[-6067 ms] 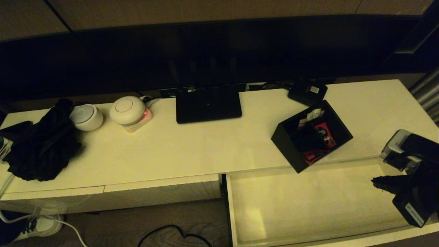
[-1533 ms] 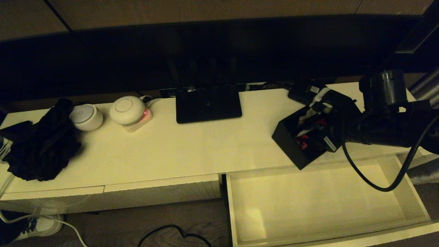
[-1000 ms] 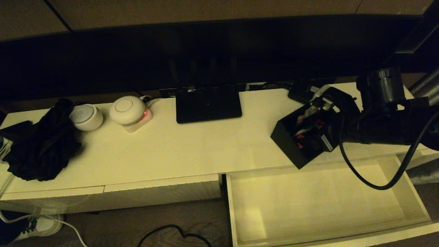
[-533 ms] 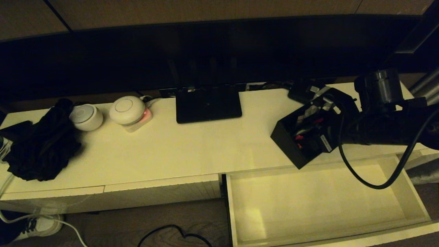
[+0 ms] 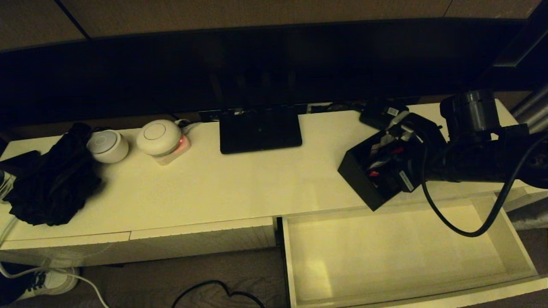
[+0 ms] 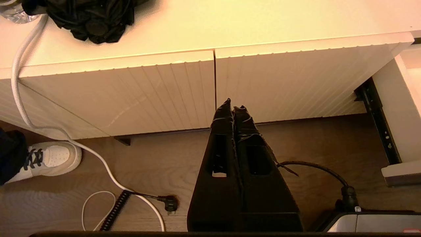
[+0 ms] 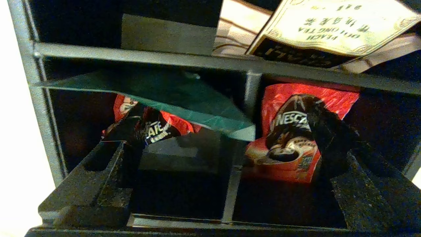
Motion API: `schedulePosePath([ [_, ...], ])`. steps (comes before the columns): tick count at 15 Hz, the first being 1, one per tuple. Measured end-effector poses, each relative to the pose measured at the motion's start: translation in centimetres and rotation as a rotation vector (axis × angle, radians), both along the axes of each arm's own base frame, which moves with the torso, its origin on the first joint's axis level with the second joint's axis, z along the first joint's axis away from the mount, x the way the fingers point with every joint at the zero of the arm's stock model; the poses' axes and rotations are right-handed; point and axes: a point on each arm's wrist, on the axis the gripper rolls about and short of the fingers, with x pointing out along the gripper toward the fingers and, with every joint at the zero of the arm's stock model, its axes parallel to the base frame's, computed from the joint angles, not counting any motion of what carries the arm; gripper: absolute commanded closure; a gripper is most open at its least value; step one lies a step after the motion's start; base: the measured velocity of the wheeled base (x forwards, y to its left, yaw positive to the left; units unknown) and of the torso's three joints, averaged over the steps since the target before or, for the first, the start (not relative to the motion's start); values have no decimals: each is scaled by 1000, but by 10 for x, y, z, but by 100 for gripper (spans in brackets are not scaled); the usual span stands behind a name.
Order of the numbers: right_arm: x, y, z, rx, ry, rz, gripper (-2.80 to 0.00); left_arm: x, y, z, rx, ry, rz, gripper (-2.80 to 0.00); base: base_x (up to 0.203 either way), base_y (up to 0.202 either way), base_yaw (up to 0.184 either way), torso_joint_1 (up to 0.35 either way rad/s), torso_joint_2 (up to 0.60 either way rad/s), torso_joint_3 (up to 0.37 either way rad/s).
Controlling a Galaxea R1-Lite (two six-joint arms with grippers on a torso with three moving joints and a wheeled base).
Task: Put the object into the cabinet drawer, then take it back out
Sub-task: Put the storage box in the drawer
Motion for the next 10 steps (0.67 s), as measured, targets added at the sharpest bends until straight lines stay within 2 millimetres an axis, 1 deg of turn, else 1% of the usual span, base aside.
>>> schedulePosePath([
  [10,0,-1,-1,-16,0,7,-280,0,0,0,0,0,0,0,0,0,0,0,0,0],
])
